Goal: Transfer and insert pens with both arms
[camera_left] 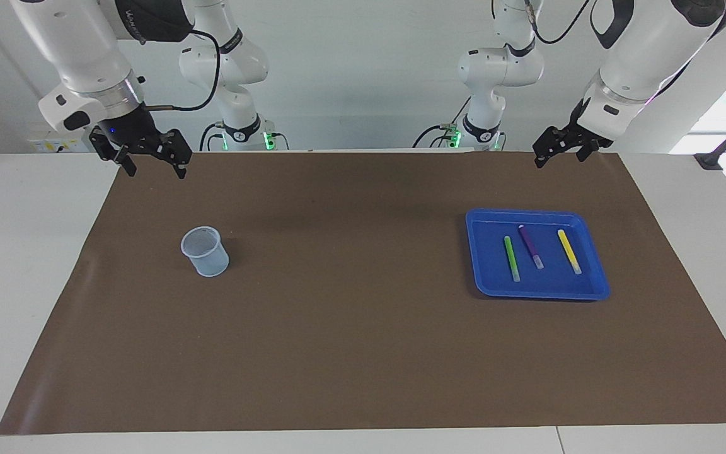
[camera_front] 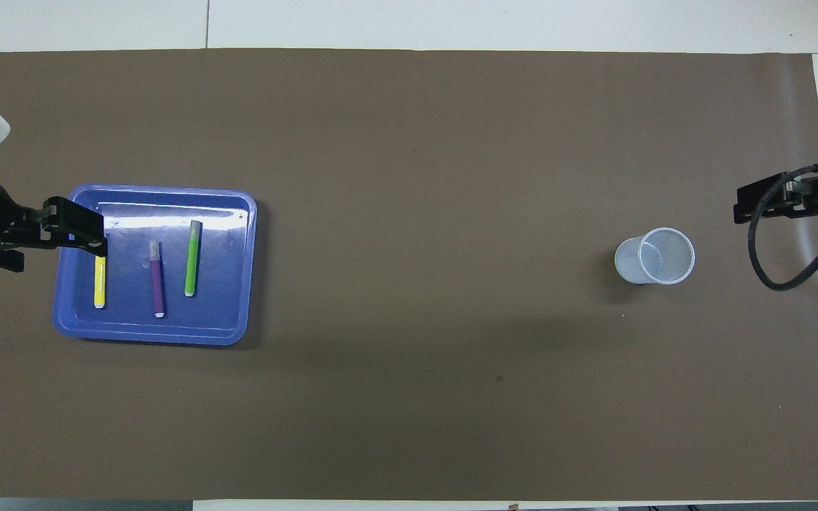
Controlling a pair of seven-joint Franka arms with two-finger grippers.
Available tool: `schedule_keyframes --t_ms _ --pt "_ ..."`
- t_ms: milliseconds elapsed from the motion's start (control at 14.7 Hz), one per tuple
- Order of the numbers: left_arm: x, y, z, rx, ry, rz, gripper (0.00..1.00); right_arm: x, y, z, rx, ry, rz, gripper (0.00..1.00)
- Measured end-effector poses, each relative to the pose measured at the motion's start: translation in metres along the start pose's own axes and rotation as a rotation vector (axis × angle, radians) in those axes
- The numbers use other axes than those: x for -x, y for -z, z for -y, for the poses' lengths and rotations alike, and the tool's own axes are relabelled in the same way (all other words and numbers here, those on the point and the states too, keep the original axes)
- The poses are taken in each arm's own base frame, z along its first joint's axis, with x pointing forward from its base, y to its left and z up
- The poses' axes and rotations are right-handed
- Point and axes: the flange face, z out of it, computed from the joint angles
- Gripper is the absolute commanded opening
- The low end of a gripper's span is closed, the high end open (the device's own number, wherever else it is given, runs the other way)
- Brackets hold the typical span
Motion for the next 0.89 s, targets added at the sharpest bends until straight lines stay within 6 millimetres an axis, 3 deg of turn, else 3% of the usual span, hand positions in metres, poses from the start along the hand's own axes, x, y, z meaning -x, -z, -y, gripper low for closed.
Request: schedule_keyframes --t_ms 682,887 --pt "-0.003 -0.005 0.001 0.011 0.001 -0.018 1.00 0.000 0.000 0.000 0.000 0.000 0.000 1.00" --pt "-0.011 -0.029 0.026 0.019 -0.025 -0.037 1.00 0.000 0.000 0.000 0.000 0.000 0.000 1.00"
